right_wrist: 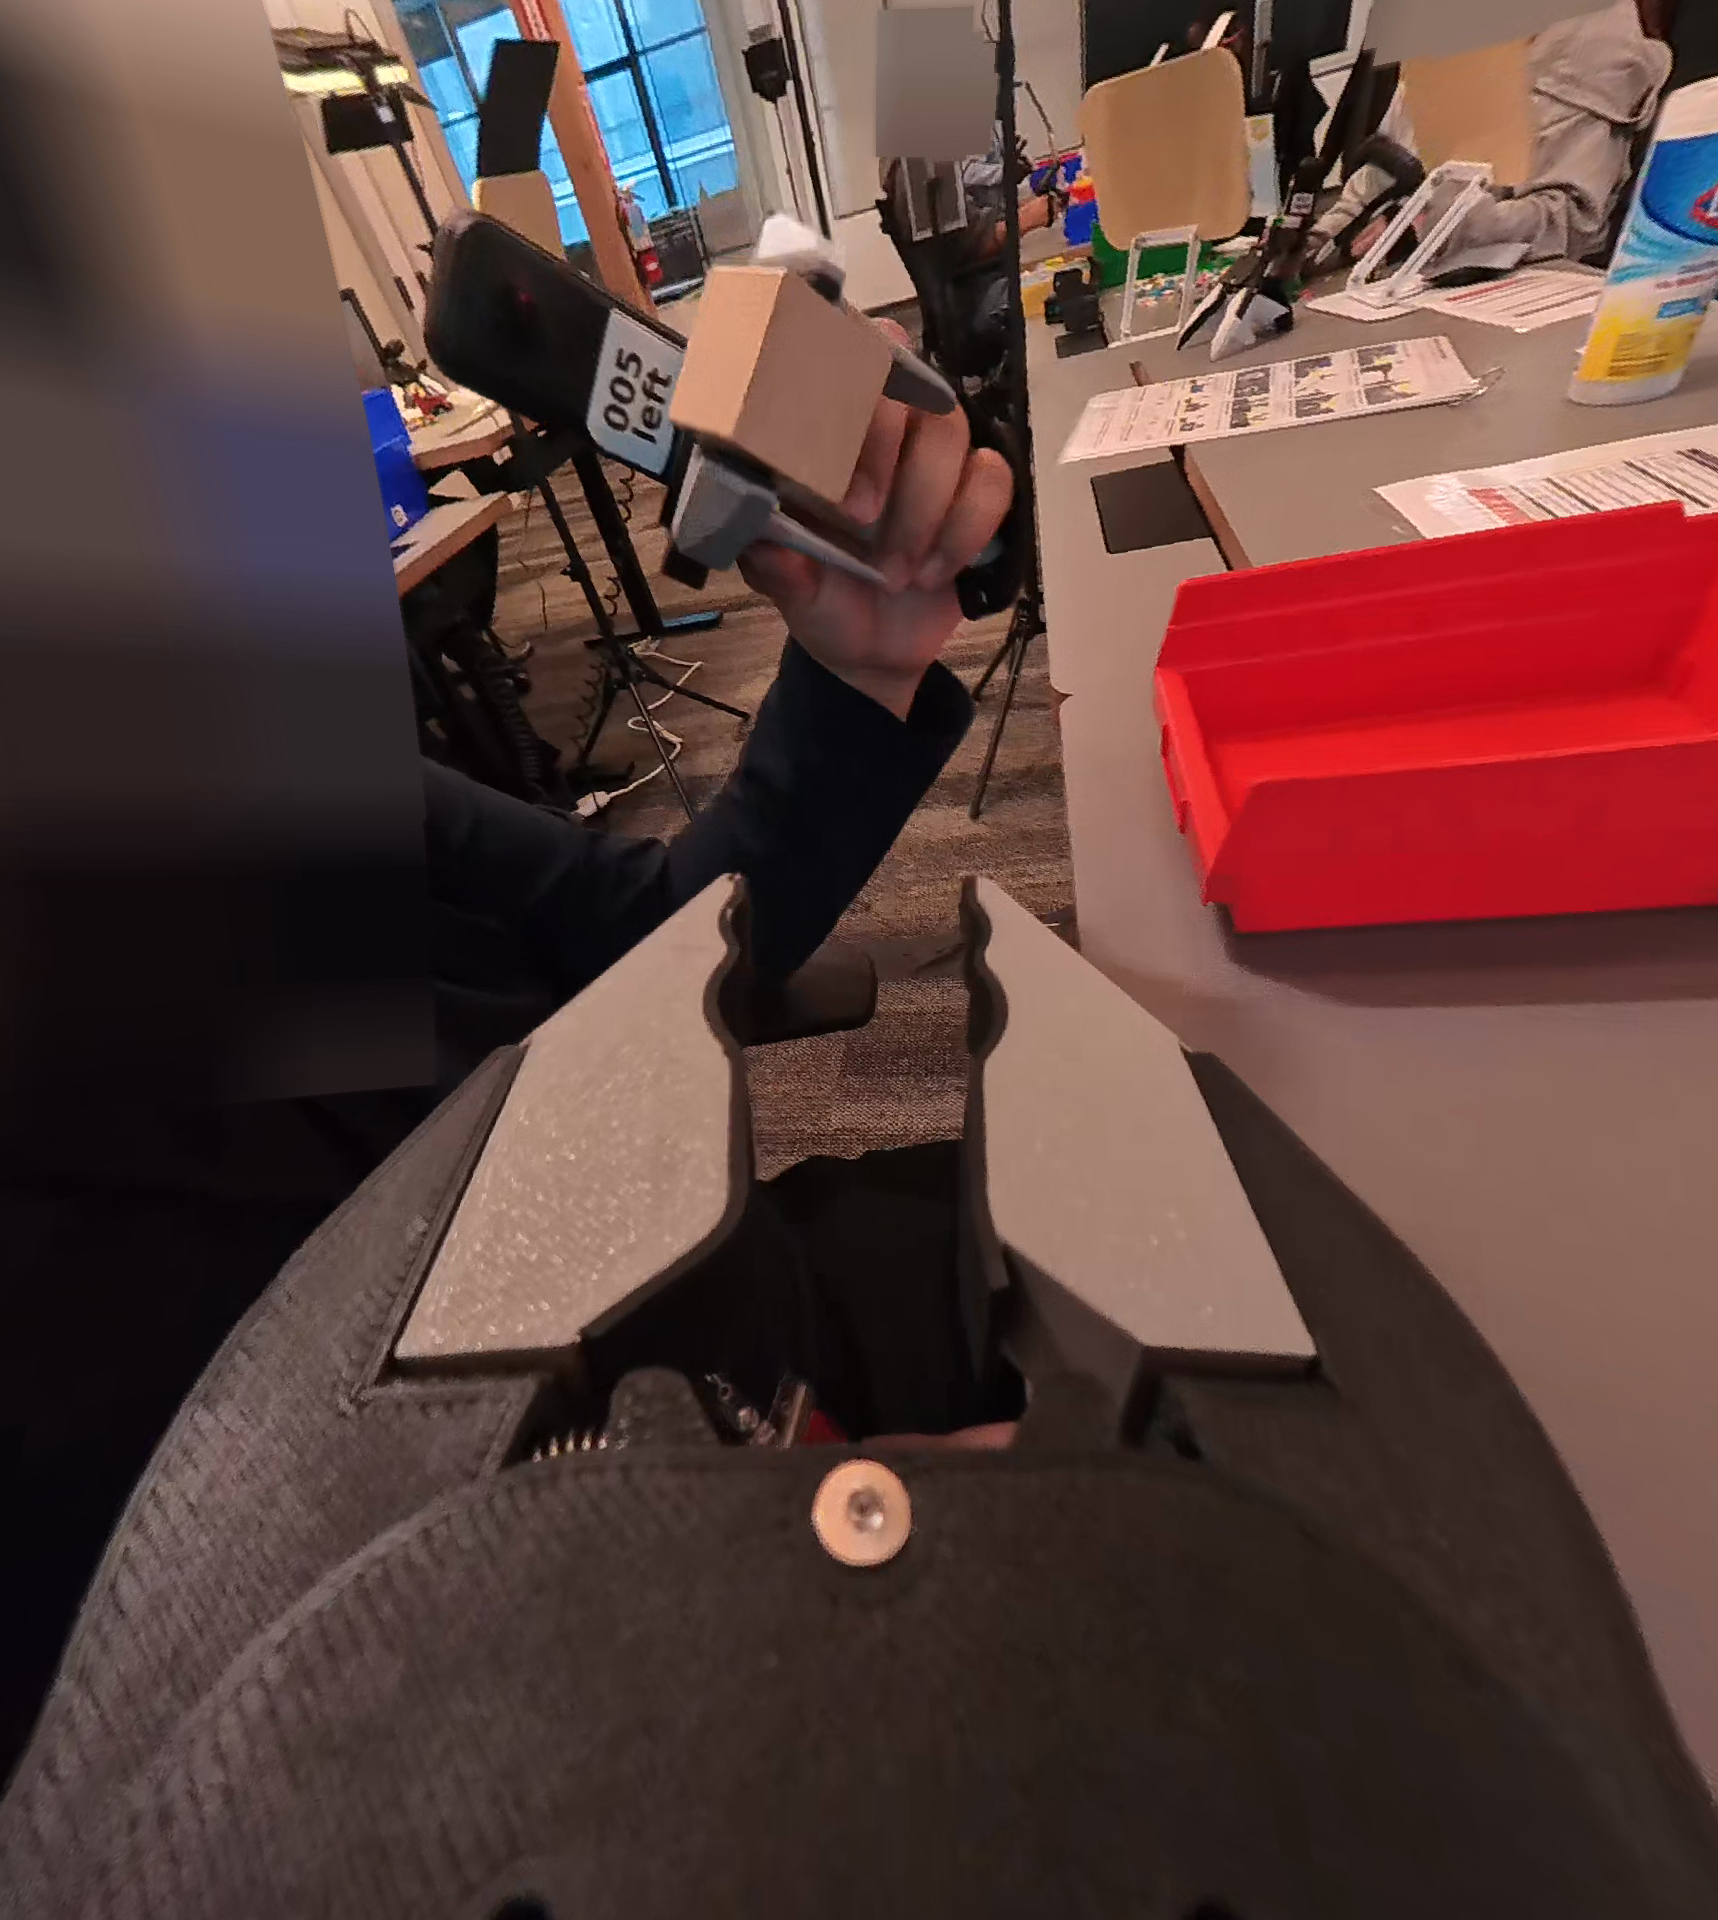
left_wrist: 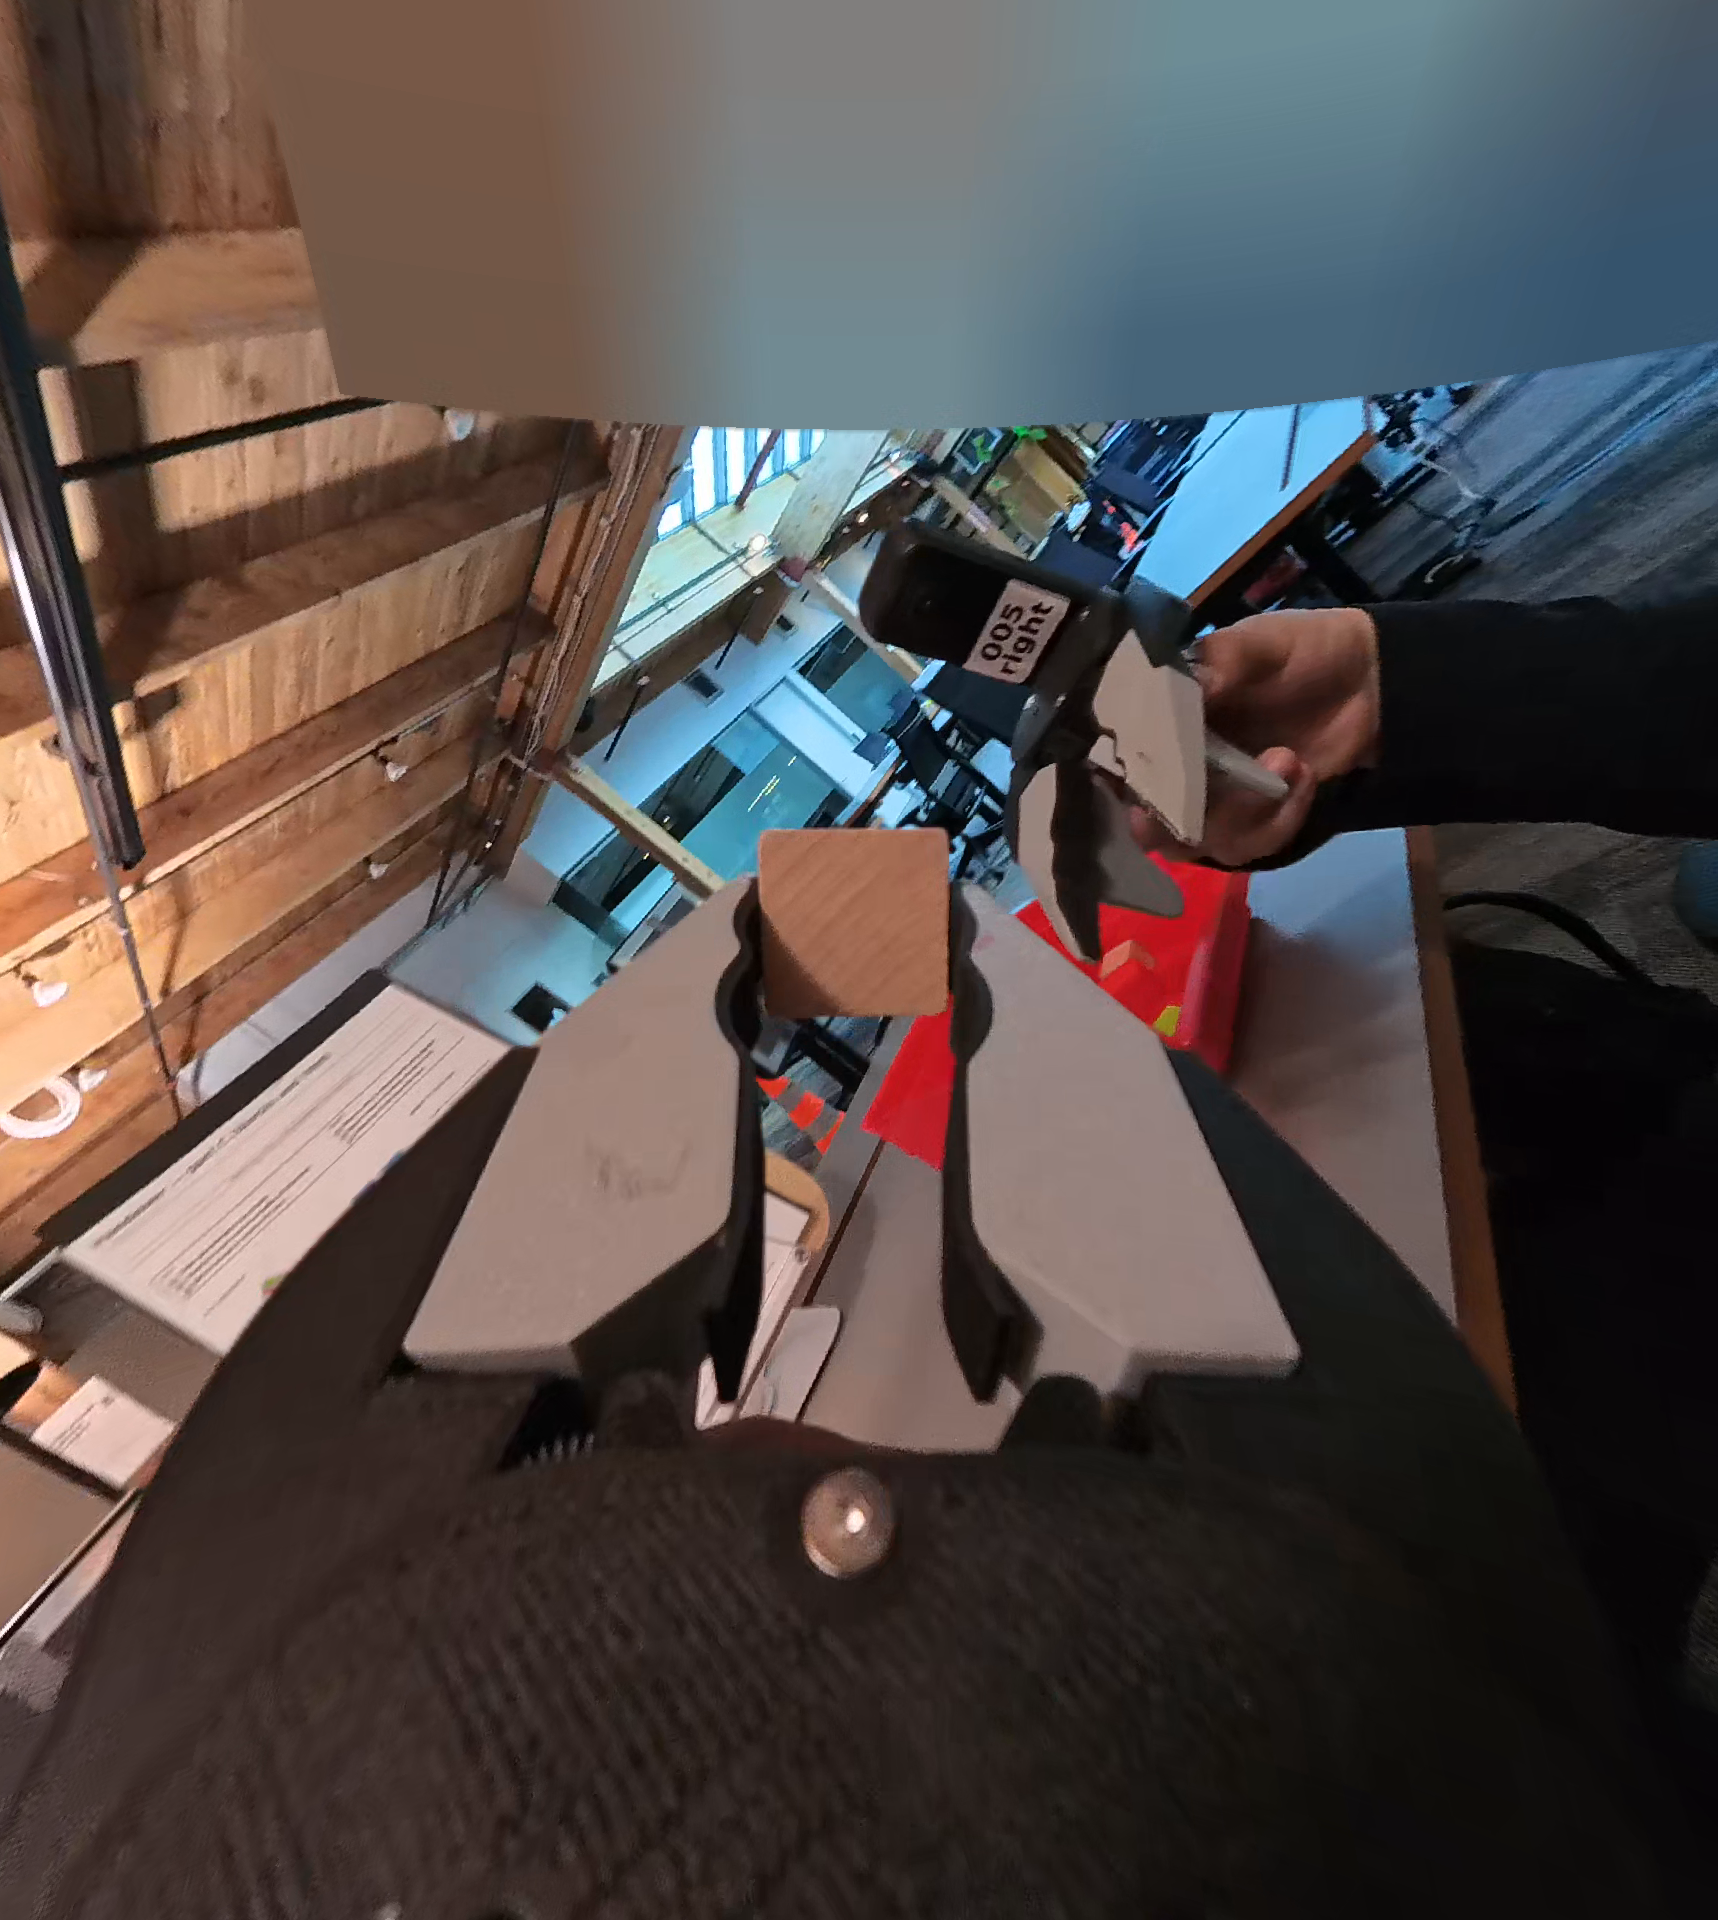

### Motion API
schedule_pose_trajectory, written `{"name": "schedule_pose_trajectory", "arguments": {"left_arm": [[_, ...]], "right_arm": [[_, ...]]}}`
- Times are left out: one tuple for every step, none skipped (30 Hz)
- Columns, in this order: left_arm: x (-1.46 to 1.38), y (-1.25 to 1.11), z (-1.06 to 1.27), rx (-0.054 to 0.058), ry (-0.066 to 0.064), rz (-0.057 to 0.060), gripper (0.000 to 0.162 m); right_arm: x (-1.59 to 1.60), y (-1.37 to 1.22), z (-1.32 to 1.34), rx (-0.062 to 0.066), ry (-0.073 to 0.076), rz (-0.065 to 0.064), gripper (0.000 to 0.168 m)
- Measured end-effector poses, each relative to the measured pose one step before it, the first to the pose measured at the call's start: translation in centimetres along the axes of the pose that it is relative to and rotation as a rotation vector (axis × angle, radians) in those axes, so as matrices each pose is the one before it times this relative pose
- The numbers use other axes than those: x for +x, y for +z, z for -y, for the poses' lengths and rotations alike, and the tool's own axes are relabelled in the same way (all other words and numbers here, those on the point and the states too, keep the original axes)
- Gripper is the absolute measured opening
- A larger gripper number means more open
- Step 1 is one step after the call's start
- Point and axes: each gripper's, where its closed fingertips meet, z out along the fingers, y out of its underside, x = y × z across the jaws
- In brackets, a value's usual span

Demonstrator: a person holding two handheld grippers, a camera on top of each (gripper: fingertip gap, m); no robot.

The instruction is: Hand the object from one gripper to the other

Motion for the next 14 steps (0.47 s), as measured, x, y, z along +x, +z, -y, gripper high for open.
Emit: {"name": "schedule_pose_trajectory", "arguments": {"left_arm": [[0.553, 0.353, 0.458, 0.0141, 0.0086, -0.0160, 0.031], [0.500, 0.353, 0.505, 0.0163, 0.0074, -0.0126, 0.032], [0.529, 0.351, 0.570, 0.0181, 0.0037, -0.0150, 0.032], [0.555, 0.357, 0.578, 0.0175, 0.0016, -0.0169, 0.032], [0.501, 0.370, 0.512, 0.0128, 0.0045, -0.0132, 0.032], [0.493, 0.386, 0.369, 0.0063, 0.0085, -0.0121, 0.032], [0.449, 0.392, 0.188, -0.0018, 0.0101, -0.0093, 0.032], [0.429, 0.380, 0.089, -0.0027, 0.0096, -0.0083, 0.032], [0.455, 0.377, 0.015, -0.0031, 0.0068, -0.0110, 0.031], [0.410, 0.365, -0.092, -0.0067, 0.0047, -0.0100, 0.031], [0.325, 0.361, -0.165, -0.0092, 0.0052, -0.0063, 0.032], [0.364, 0.323, -0.122, -0.0057, 0.0047, -0.0086, 0.031], [0.371, 0.285, -0.040, -0.0008, 0.0037, -0.0101, 0.032], [0.321, 0.241, 0.025, 0.0022, 0.0049, -0.0078, 0.032]], "right_arm": [[-0.595, -0.172, 0.042, 0.0081, 0.0035, 0.0153, 0.040], [-0.687, -0.201, 0.131, 0.0119, 0.0039, 0.0226, 0.040], [-0.685, -0.220, 0.211, 0.0187, 0.0060, 0.0253, 0.040], [-0.603, -0.219, 0.245, 0.0200, 0.0113, 0.0228, 0.041], [-0.517, -0.208, 0.244, 0.0183, 0.0136, 0.0192, 0.043], [-0.440, -0.173, 0.255, 0.0187, 0.0121, 0.0165, 0.043], [-0.401, -0.125, 0.218, 0.0166, 0.0113, 0.0153, 0.043], [-0.384, -0.067, 0.183, 0.0124, 0.0097, 0.0163, 0.044], [-0.376, -0.008, 0.099, 0.0071, 0.0063, 0.0167, 0.044], [-0.293, 0.046, -0.005, -0.0003, 0.0022, 0.0125, 0.044], [-0.147, 0.082, -0.105, -0.0063, -0.0013, 0.0047, 0.044], [-0.015, 0.123, -0.150, -0.0082, -0.0023, -0.0016, 0.044], [-0.032, 0.132, -0.142, -0.0069, 0.0001, 0.0003, 0.044], [-0.174, 0.146, -0.094, -0.0047, 0.0038, 0.0099, 0.046]]}}
